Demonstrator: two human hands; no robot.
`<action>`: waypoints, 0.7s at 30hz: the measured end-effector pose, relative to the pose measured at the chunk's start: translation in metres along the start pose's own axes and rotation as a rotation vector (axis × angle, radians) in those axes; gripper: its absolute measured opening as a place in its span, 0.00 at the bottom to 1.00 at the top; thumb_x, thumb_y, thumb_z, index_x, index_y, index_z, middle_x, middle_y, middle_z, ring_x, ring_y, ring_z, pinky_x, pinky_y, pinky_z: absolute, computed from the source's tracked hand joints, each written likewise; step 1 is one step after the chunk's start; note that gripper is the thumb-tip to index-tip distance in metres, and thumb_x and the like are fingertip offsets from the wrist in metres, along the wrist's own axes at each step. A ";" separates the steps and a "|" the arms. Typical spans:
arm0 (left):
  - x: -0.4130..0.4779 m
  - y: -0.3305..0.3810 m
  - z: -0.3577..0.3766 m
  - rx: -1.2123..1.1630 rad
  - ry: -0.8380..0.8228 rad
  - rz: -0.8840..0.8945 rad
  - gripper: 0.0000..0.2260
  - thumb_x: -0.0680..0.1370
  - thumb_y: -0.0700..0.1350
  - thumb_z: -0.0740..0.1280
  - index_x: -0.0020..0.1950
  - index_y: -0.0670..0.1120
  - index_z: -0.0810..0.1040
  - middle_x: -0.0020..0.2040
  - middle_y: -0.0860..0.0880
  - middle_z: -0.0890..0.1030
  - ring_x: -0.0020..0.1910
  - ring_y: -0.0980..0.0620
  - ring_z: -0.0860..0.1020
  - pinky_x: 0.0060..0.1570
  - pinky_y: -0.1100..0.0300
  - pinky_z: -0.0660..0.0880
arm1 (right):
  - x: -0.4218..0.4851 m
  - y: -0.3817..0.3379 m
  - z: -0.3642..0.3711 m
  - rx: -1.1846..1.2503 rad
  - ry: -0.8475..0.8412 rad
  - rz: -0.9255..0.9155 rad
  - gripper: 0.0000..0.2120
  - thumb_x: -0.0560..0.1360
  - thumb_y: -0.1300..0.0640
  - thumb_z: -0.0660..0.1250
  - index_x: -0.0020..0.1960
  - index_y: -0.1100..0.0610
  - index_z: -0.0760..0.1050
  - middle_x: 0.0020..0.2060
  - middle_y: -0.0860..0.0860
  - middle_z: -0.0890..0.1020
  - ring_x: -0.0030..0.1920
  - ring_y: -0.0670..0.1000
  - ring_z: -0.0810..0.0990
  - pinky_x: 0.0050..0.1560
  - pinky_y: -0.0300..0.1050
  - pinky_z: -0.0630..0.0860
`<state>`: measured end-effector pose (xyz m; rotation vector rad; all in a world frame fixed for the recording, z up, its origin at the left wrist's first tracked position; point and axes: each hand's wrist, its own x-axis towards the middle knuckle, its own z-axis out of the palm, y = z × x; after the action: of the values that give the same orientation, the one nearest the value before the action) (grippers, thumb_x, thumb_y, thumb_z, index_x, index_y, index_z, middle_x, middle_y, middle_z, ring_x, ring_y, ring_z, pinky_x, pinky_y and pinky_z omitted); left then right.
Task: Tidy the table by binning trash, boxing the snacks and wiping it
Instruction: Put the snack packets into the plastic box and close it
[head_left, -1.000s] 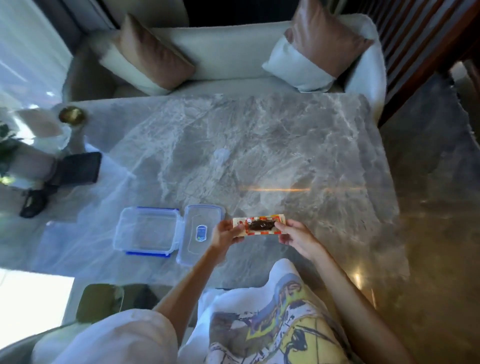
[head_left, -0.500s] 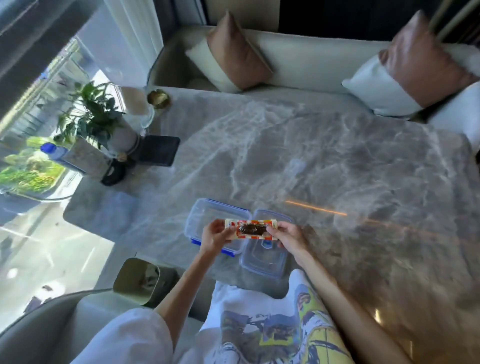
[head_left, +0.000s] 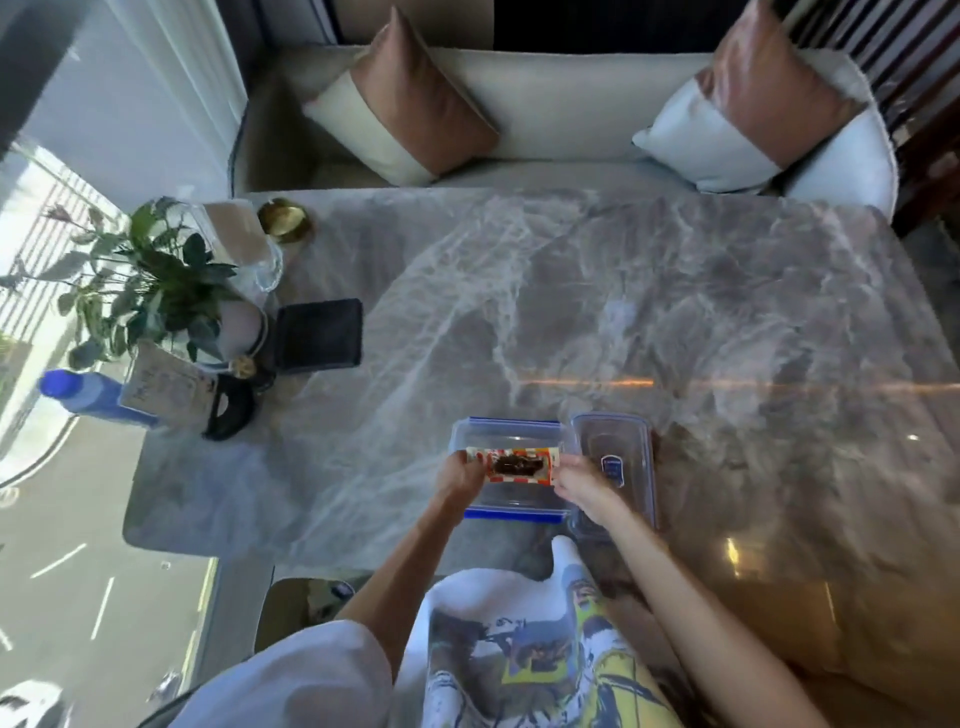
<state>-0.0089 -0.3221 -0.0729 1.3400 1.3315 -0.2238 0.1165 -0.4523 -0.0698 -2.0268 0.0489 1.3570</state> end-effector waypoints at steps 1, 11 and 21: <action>-0.003 0.004 0.001 0.028 -0.024 -0.006 0.09 0.71 0.47 0.59 0.37 0.44 0.75 0.35 0.43 0.74 0.35 0.49 0.71 0.36 0.60 0.69 | -0.001 0.002 0.005 -0.012 0.005 0.024 0.10 0.76 0.66 0.61 0.42 0.53 0.76 0.52 0.59 0.81 0.57 0.58 0.78 0.67 0.59 0.70; 0.011 -0.011 0.009 0.036 -0.050 -0.036 0.10 0.75 0.40 0.64 0.54 0.39 0.77 0.48 0.42 0.83 0.49 0.45 0.81 0.46 0.57 0.77 | -0.001 -0.001 0.034 -0.047 0.112 0.060 0.14 0.76 0.66 0.62 0.60 0.60 0.75 0.55 0.54 0.80 0.58 0.54 0.76 0.57 0.44 0.68; -0.017 0.021 0.005 0.242 -0.009 0.039 0.16 0.76 0.38 0.60 0.63 0.39 0.69 0.50 0.46 0.75 0.53 0.45 0.76 0.51 0.57 0.72 | -0.004 0.000 0.024 -0.045 0.121 0.004 0.20 0.74 0.69 0.61 0.63 0.56 0.75 0.58 0.53 0.80 0.57 0.54 0.77 0.57 0.45 0.73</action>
<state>0.0043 -0.3283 -0.0501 1.5639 1.2999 -0.3731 0.0952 -0.4401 -0.0720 -2.1464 0.0773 1.2470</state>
